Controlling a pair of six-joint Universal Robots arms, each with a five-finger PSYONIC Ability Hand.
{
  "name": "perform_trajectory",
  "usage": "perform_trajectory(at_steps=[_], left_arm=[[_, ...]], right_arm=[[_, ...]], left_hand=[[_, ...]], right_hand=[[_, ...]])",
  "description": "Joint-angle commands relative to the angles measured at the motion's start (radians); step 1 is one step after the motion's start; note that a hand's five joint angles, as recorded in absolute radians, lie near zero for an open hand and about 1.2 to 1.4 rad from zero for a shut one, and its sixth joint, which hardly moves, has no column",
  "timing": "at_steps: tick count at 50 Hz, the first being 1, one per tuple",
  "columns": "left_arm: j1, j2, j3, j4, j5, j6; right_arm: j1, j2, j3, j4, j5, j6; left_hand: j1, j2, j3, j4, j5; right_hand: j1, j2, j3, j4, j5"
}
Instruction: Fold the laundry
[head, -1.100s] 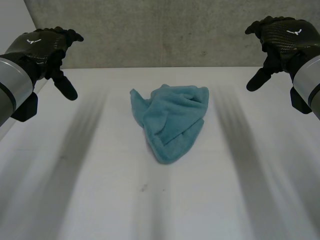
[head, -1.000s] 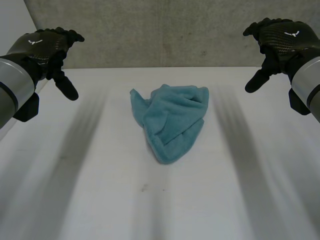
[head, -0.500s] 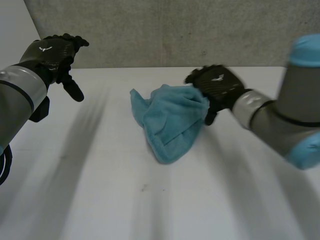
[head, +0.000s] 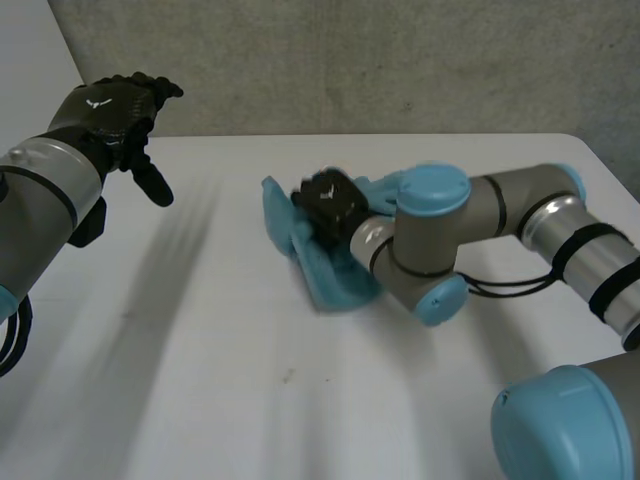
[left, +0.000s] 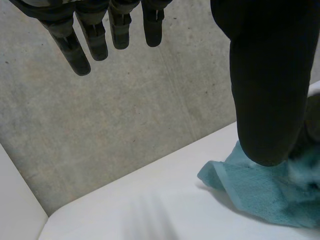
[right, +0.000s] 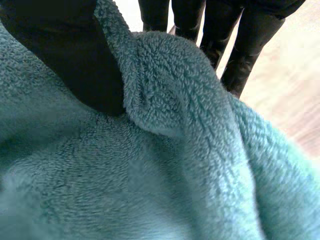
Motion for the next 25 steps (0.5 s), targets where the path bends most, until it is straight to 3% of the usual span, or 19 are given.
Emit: perform_trajectory(at_steps=[1,13,18,25], left_arm=[[-0.002,-0.042,0.000,0.017,0.001,0.002],[-0.007,-0.229,0.003,0.107,0.012,-0.001],[-0.039,-0.289,0.000,0.100,0.087,-0.019],[-0.102,-0.349,-0.014,0.074,0.164,-0.200]], right_arm=[[-0.006,-0.243,0.057,-0.049,0.096,0.054],[-0.012,-0.605,0.337,-0.053,0.126,0.103],[-0.011,-0.702,0.411,-0.052,0.156,0.105],[-0.005,-0.822,0.442,-0.052,0.245,0.100]], left_hand=[[0.001,0.011,0.008,0.009,-0.026],[0.001,0.011,0.008,0.009,-0.026],[0.001,0.011,0.008,0.009,-0.026],[0.028,0.038,0.034,0.036,0.000]], right_hand=[[0.421,0.226,0.244,0.224,0.282],[0.421,0.226,0.244,0.224,0.282],[0.421,0.226,0.244,0.224,0.282],[0.421,0.226,0.244,0.224,0.282]])
